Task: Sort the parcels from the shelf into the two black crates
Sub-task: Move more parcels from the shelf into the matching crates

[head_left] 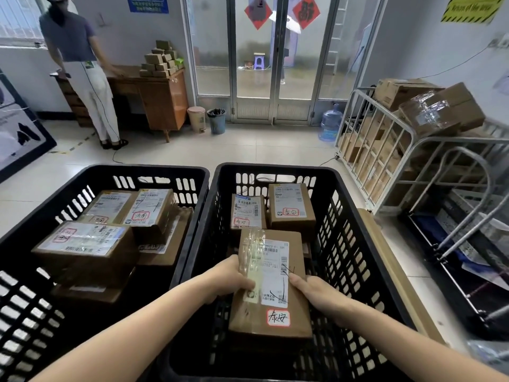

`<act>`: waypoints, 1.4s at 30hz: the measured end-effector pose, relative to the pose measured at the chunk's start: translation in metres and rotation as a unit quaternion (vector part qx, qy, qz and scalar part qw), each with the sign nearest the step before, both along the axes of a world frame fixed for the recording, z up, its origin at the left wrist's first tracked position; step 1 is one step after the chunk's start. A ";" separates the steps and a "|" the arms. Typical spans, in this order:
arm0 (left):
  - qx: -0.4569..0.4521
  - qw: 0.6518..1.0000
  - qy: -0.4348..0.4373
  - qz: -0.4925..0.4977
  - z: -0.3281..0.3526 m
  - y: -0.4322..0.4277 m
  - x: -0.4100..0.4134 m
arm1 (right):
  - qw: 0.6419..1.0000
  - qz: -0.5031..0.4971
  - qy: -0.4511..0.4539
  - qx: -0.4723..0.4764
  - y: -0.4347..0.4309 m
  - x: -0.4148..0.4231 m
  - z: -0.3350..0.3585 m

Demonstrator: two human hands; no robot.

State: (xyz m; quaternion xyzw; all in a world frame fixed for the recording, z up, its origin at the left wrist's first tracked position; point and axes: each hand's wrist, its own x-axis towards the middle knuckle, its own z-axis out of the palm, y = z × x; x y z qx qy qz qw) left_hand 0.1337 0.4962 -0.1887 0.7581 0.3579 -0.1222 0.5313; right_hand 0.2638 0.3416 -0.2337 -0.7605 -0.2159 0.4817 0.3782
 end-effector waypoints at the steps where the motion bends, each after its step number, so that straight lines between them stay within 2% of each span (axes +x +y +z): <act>1: 0.006 1.000 0.004 -0.003 -0.002 0.000 0.000 | 1.000 0.009 0.000 0.003 0.000 0.000 0.001; 8: 0.023 0.999 0.031 0.012 -0.019 0.009 0.006 | 1.000 0.024 -0.018 -0.001 0.004 -0.001 0.002; 13: 0.036 0.999 0.017 -0.009 -0.012 0.004 0.001 | 1.000 0.017 -0.008 -0.012 0.002 -0.003 0.005; 15: 0.097 0.994 0.005 -0.048 -0.009 0.004 -0.004 | 0.996 0.021 -0.081 -0.031 -0.001 -0.003 0.009; 18: 0.230 0.961 -0.069 -0.137 -0.003 0.003 -0.014 | 0.954 0.074 -0.287 -0.043 -0.012 -0.007 0.017; 20: 0.326 0.911 -0.055 -0.246 0.000 0.001 -0.022 | 0.908 0.165 -0.383 -0.042 -0.024 -0.016 0.027; 22: 0.400 0.851 -0.007 -0.341 -0.003 -0.003 -0.028 | 0.852 0.276 -0.441 -0.058 -0.032 -0.024 0.034; 24: 0.429 0.823 0.015 -0.373 -0.008 -0.005 -0.029 | 0.818 0.336 -0.461 -0.072 -0.034 -0.028 0.034; 29: 0.440 0.823 -0.021 -0.359 -0.013 -0.011 -0.025 | 0.794 0.352 -0.491 -0.064 -0.028 -0.023 0.021; 32: 0.434 0.826 -0.011 -0.359 -0.014 -0.013 -0.022 | 0.789 0.353 -0.501 -0.049 -0.026 -0.021 0.016; 42: 0.441 0.821 -0.009 -0.363 -0.013 -0.013 -0.020 | 0.794 0.349 -0.495 -0.049 -0.024 -0.019 0.019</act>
